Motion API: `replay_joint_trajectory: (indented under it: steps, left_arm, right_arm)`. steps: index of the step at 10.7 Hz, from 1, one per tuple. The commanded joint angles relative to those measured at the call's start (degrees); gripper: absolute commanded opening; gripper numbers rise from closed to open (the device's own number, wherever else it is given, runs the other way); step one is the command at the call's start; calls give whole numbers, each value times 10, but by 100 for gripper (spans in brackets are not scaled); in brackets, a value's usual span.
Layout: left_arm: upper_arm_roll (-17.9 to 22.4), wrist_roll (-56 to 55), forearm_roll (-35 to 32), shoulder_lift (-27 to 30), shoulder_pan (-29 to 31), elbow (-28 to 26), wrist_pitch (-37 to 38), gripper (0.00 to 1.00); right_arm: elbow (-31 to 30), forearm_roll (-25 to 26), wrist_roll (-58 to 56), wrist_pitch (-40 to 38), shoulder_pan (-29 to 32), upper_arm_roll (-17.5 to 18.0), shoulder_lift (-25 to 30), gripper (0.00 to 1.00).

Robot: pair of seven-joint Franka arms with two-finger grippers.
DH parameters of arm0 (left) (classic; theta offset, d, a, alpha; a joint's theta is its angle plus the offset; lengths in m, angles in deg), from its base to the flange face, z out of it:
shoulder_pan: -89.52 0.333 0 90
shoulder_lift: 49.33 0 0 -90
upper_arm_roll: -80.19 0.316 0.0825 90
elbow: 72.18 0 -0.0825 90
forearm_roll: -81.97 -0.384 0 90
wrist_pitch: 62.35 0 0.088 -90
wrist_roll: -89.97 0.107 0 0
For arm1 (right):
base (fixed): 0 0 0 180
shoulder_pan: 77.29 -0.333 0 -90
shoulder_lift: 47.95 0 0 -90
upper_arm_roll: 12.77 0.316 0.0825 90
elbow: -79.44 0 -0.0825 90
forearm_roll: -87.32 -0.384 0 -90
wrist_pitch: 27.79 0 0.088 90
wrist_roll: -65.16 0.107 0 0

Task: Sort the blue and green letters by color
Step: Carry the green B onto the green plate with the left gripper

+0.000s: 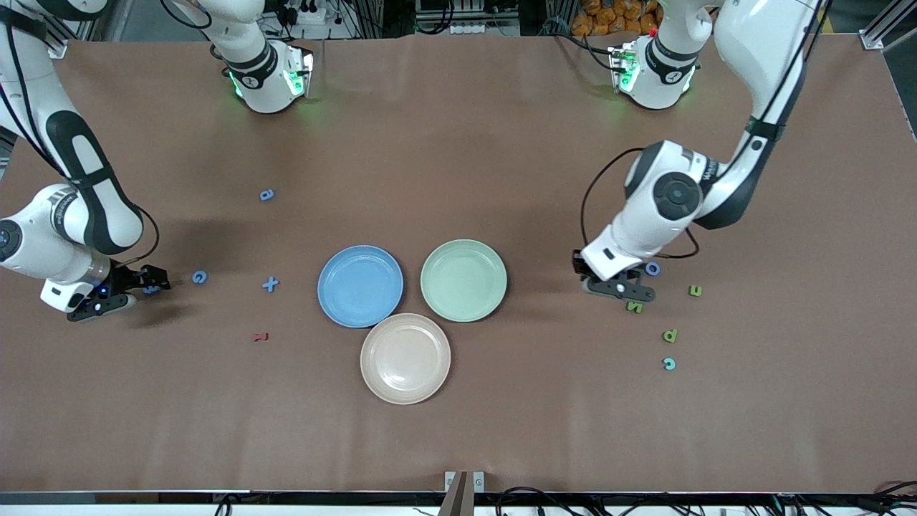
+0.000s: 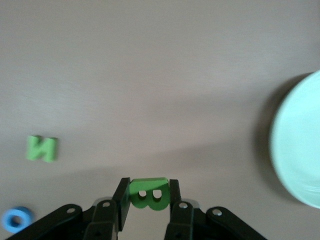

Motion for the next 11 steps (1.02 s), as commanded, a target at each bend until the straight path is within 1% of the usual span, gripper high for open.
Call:
replay_joint_trajectory:
  steps: [1, 3, 4, 6, 7, 8, 9, 10, 11]
  left_arm:
    - [-6, -131, -13, -38, -70, 46, 10, 0]
    - [-4, -209, -14, -79, -122, 93, 10, 0]
    - [-1, -260, -21, -96, -150, 116, 10, 0]
    - [9, -330, -41, -127, -185, 157, 9, 0]
    - [10, -348, -41, -141, -197, 167, 9, 0]
    - [12, -368, -42, -162, -210, 179, 9, 0]
    - [33, -390, -42, -171, -232, 186, 9, 5]
    - [51, -392, -42, -171, -253, 189, 9, 68]
    - [63, -388, -42, -171, -259, 189, 9, 100]
  right_arm:
    - [-6, -8, -16, -10, 3, 2, 15, 100]
    - [-7, -8, -16, -10, 4, 1, 15, 100]
    - [-7, -8, -16, -10, 5, 1, 16, 92]
    - [-10, -8, -19, -14, 9, 1, 17, 6]
    - [-10, -8, -19, -15, 15, 1, 18, 0]
    - [-10, -8, -18, -17, 15, 1, 19, 0]
    - [-9, -8, -17, -30, 15, 2, 23, 0]
    - [-9, -8, -14, -43, 13, 2, 32, 0]
    - [-6, -8, -9, -66, 10, 3, 43, 0]
